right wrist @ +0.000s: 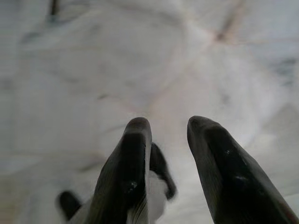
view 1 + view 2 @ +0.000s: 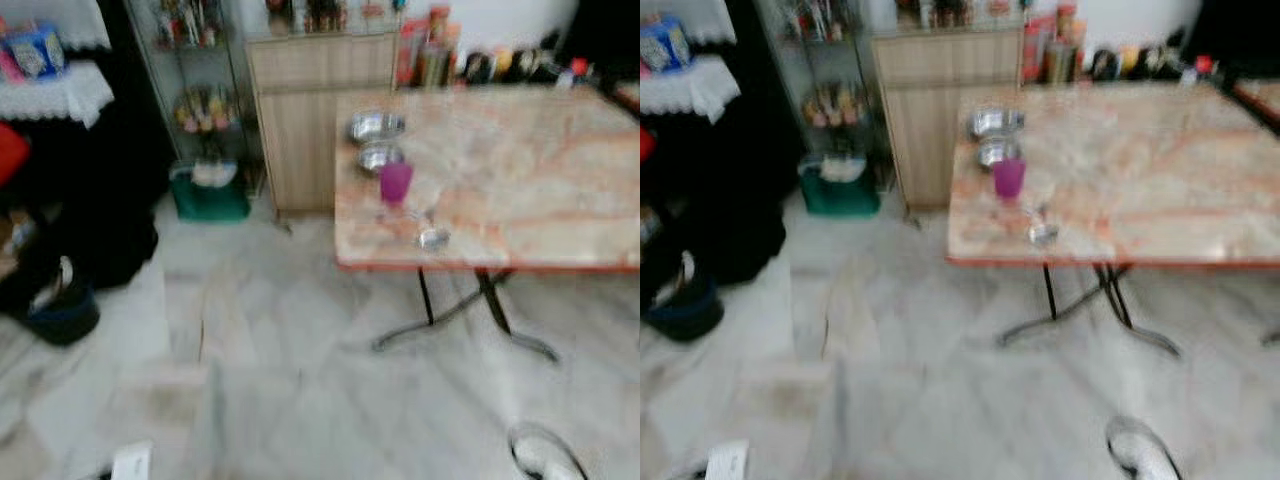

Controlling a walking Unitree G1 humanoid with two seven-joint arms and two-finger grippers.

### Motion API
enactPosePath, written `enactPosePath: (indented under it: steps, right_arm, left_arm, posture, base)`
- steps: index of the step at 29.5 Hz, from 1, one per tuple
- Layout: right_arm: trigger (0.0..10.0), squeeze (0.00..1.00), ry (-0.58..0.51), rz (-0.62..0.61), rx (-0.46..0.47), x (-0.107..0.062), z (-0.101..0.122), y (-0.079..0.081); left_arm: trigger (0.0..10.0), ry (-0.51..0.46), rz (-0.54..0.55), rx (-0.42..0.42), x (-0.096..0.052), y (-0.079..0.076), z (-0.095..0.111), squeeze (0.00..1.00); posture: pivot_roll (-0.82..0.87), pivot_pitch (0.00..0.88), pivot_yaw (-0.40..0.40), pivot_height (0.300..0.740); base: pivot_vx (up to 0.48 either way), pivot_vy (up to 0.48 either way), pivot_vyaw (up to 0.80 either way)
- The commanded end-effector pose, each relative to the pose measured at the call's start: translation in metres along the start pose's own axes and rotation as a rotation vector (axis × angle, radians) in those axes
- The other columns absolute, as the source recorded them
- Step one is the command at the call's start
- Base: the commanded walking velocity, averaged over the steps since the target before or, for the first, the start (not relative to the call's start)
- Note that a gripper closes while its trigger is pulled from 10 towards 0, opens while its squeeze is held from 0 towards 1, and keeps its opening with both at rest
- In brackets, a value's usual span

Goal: Setting the table

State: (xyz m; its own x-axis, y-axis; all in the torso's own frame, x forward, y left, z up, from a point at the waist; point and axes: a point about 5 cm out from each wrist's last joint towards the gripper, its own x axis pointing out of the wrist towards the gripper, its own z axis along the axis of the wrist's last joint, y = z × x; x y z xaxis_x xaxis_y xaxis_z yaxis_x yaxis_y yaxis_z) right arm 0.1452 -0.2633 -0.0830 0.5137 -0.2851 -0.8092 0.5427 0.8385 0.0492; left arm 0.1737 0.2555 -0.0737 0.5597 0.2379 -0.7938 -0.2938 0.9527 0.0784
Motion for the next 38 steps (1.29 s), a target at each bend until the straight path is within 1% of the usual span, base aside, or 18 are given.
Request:
enactPosePath:
  steps: [1,13,16,18,22,25,29,34,37,38]
  right_arm:
    - [10.0,0.00,0.001,-0.023,0.003,-0.0010,-0.0003,-0.0084]
    - [10.0,0.00,0.005,-0.021,0.005,-0.0009,-0.0006,-0.0078]
    - [10.0,0.00,0.006,-0.020,0.004,-0.0010,-0.0008,-0.0078]
    - [10.0,0.00,0.007,-0.019,0.003,-0.0010,-0.0008,-0.0078]
    - [10.0,0.00,0.007,-0.018,0.003,-0.0010,-0.0008,-0.0077]
    - [10.0,0.00,0.007,-0.014,0.004,-0.0009,-0.0008,-0.0074]
    - [10.0,0.00,0.007,-0.012,0.001,-0.0009,-0.0008,-0.0070]
    - [10.0,0.00,0.004,-0.008,-0.018,-0.0007,0.0000,-0.0060]
    - [10.0,0.00,0.007,-0.009,0.021,-0.0007,-0.0013,-0.0048]
    - [10.0,0.00,0.006,-0.007,0.020,-0.0006,-0.0013,-0.0043]
  left_arm:
    - [10.0,-0.003,-0.004,0.003,0.0006,-0.0017,0.0024,0.00]
    - [10.0,-0.002,-0.001,0.004,0.0006,-0.0011,0.0026,0.00]
    - [10.0,-0.004,0.001,0.004,0.0006,-0.0009,0.0027,0.00]
    - [10.0,-0.008,0.000,0.019,0.0006,-0.0008,0.0034,0.00]
    - [10.0,-0.023,0.007,-0.006,0.0004,-0.0008,0.0039,0.00]
    - [10.0,-0.014,0.001,0.006,0.0005,-0.0008,0.0036,0.00]
    - [10.0,-0.013,0.000,-0.006,0.0005,-0.0008,0.0034,0.00]
    - [10.0,-0.009,0.001,0.002,0.0007,-0.0003,0.0039,0.00]
    - [10.0,-0.009,0.001,0.003,0.0007,0.0002,0.0044,0.00]
    - [10.0,-0.009,0.002,0.003,0.0007,0.0006,0.0045,0.00]
  posture:
    - [0.00,0.057,0.071,0.740]
    - [0.00,0.059,0.073,0.740]
    - [-0.01,0.060,0.073,0.740]
    - [-0.01,0.059,0.072,0.740]
    - [-0.01,0.060,0.072,0.740]
    - [-0.01,0.060,0.071,0.740]
    - [-0.01,0.058,0.073,0.740]
    - [0.00,0.055,0.076,0.740]
    - [0.00,0.052,0.078,0.740]
    - [0.00,0.051,0.079,0.740]
  base:
    - [0.000,0.480,0.00]
    - [0.000,0.480,0.00]
    - [0.000,0.288,0.00]
    - [0.000,0.000,0.00]
    - [0.000,0.000,0.00]
    - [0.000,0.000,0.00]
    - [0.000,0.000,0.00]
    - [0.349,0.000,0.00]
    - [0.370,0.000,0.00]
    - [0.371,0.000,0.00]
